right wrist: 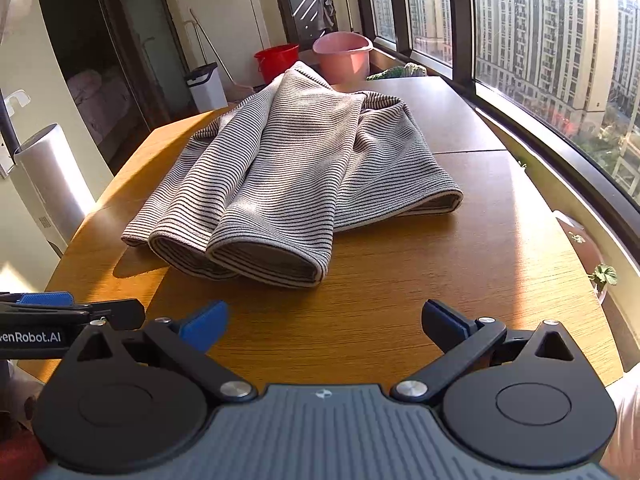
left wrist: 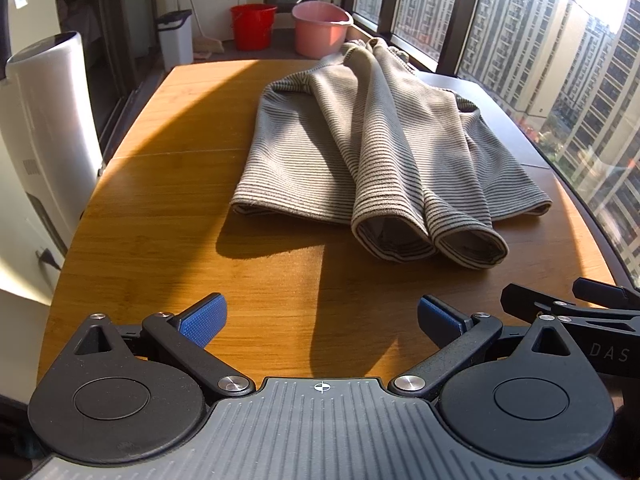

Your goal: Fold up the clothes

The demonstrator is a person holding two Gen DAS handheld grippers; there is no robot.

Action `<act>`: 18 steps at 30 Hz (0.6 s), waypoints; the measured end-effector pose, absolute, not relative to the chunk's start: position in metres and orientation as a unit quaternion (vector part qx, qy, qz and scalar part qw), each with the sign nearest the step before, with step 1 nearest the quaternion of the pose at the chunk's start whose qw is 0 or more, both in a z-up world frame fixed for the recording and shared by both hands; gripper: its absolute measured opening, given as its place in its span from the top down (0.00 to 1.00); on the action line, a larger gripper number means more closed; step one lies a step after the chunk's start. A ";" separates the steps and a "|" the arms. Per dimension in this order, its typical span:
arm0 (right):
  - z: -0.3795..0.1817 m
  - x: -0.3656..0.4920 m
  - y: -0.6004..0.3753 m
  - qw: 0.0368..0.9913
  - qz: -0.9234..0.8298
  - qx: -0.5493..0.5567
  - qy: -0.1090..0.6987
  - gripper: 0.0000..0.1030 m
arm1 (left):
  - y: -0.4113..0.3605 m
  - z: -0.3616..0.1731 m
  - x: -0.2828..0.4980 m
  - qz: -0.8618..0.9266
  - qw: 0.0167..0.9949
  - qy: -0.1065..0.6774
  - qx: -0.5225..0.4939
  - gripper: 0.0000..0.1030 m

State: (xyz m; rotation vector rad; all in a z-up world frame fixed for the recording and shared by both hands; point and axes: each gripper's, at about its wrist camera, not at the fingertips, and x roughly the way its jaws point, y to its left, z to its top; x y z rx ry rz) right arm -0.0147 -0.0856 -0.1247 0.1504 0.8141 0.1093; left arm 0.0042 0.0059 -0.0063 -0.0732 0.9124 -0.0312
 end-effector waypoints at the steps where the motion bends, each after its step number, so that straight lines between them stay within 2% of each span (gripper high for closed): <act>1: -0.124 -0.016 -0.084 0.915 0.055 0.071 0.394 0.00 | 0.005 -0.006 0.004 -0.015 0.897 0.440 -0.034 0.00; 18: -0.130 -0.015 -0.086 0.909 0.053 0.077 0.407 0.00 | 0.005 -0.011 0.007 -0.019 0.891 0.452 -0.035 0.00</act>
